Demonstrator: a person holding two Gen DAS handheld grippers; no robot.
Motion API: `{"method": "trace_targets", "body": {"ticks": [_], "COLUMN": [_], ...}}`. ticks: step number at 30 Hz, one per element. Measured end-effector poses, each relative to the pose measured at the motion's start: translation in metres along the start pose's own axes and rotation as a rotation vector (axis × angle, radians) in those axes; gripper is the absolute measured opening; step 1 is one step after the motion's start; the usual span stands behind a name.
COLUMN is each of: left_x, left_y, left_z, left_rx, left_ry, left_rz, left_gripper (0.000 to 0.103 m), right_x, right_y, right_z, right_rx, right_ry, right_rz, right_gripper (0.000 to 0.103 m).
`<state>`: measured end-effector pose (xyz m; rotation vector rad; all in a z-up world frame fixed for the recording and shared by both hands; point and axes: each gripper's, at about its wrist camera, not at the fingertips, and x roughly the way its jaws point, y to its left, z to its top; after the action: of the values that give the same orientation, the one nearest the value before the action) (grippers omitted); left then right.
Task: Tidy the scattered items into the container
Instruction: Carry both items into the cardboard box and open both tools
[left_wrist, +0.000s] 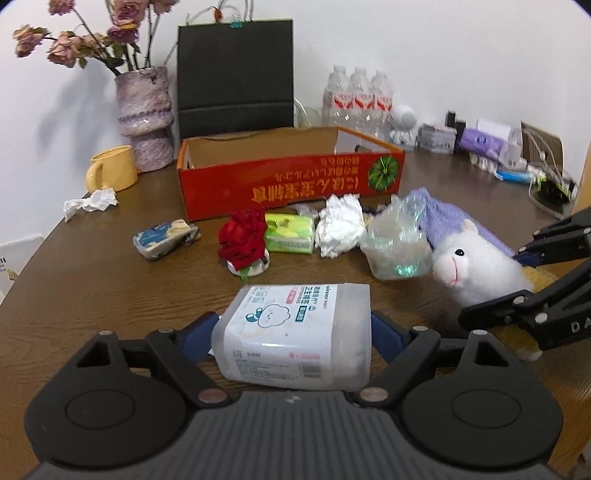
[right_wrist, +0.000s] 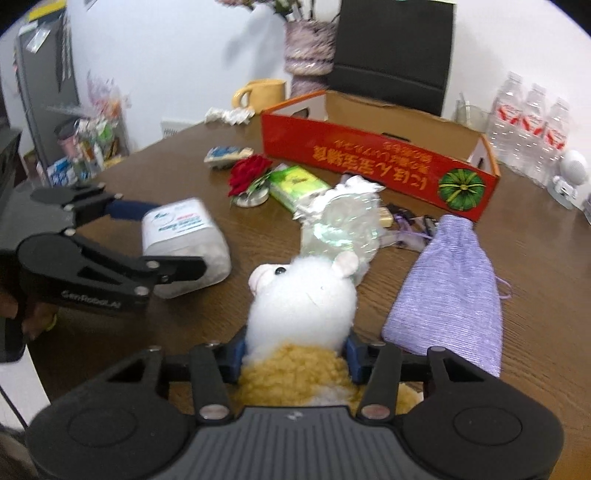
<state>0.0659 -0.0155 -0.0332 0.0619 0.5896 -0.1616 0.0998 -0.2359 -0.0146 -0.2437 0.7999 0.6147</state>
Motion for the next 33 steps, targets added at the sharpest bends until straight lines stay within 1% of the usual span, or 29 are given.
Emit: {"method": "trace_targets", "body": {"ticks": [5, 8, 11, 13, 16, 18, 22, 25, 27, 30, 33], "left_x": [-0.018, -0.027, -0.033, -0.032, -0.02, -0.005, 0.04, 0.078, 0.105, 0.145, 0.183], "left_y": [0.0, 0.001, 0.003, 0.006, 0.008, 0.011, 0.022, 0.033, 0.04, 0.048, 0.05], "left_z": [0.013, 0.028, 0.052, 0.075, 0.112, 0.137, 0.185, 0.207, 0.218, 0.228, 0.232], "left_rx": [-0.012, -0.015, -0.008, -0.011, -0.002, -0.018, -0.087, -0.126, -0.148, -0.185, -0.185], "left_ry": [-0.07, -0.118, -0.174, -0.21, -0.266, -0.272, -0.245, -0.198, -0.155, -0.072, 0.002], "left_rz": [-0.002, -0.007, 0.007, 0.048, 0.099, 0.119, 0.151, 0.173, 0.181, 0.186, 0.211], "left_gripper": [0.087, 0.087, 0.087, 0.087, 0.087, 0.087, 0.087, 0.087, 0.087, 0.087, 0.087], "right_x": [-0.01, -0.018, -0.028, -0.033, -0.035, -0.032, -0.011, 0.016, 0.04, 0.074, 0.11], "right_y": [-0.011, -0.017, -0.024, -0.03, -0.042, -0.051, -0.071, -0.087, -0.099, -0.113, -0.129], "right_z": [0.006, 0.014, 0.028, 0.044, 0.077, 0.102, 0.155, 0.186, 0.204, 0.221, 0.234], "right_rx": [0.046, 0.063, 0.079, 0.083, 0.099, 0.103, 0.124, 0.144, 0.156, 0.173, 0.206], "right_ry": [-0.067, -0.118, -0.181, -0.234, -0.301, -0.33, -0.346, -0.329, -0.306, -0.262, -0.206], "right_rz": [-0.007, -0.01, -0.021, -0.039, -0.065, -0.09, -0.14, -0.173, -0.191, -0.215, -0.219], "right_gripper": [0.047, 0.047, 0.048, 0.048, 0.048, 0.048, 0.048, 0.048, 0.048, 0.048, 0.048]}}
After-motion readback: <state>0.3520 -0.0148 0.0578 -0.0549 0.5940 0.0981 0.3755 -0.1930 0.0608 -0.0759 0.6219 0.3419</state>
